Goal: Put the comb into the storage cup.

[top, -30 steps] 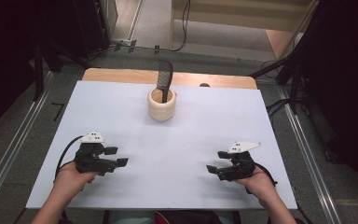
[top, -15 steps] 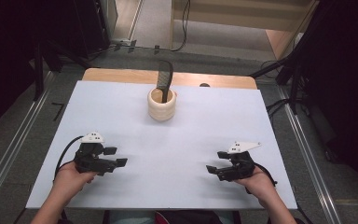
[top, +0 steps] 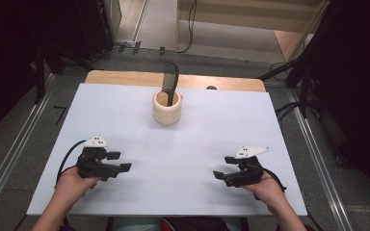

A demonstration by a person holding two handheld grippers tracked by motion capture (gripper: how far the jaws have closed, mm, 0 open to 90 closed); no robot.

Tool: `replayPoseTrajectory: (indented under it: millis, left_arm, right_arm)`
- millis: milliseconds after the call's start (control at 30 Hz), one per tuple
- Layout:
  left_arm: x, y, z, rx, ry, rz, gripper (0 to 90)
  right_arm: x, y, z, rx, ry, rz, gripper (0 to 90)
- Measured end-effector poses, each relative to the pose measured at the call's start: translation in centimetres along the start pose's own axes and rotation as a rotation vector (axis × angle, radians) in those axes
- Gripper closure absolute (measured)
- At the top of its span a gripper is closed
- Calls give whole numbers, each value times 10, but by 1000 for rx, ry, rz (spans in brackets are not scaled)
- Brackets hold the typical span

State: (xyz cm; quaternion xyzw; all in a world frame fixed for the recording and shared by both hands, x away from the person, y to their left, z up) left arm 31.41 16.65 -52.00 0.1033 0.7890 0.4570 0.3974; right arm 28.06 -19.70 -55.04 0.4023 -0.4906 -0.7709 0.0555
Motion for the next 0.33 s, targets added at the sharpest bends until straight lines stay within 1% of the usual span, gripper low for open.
replayPoseTrajectory:
  millis: [333]
  left_arm:
    - [0, 0, 0, 3, 4, 0, 312]
  right_arm:
    - [1, -1, 1, -4, 5, 8, 222]
Point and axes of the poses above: each handheld gripper's, and its own axes: y roughly backward along the jaws, x roughly out of its underside, z roughly to its left, the point moved 8 cm from there along -y, roughly forward along the jaws, and after that the axes turned 10 degrees about z, right-handed, at the moved point
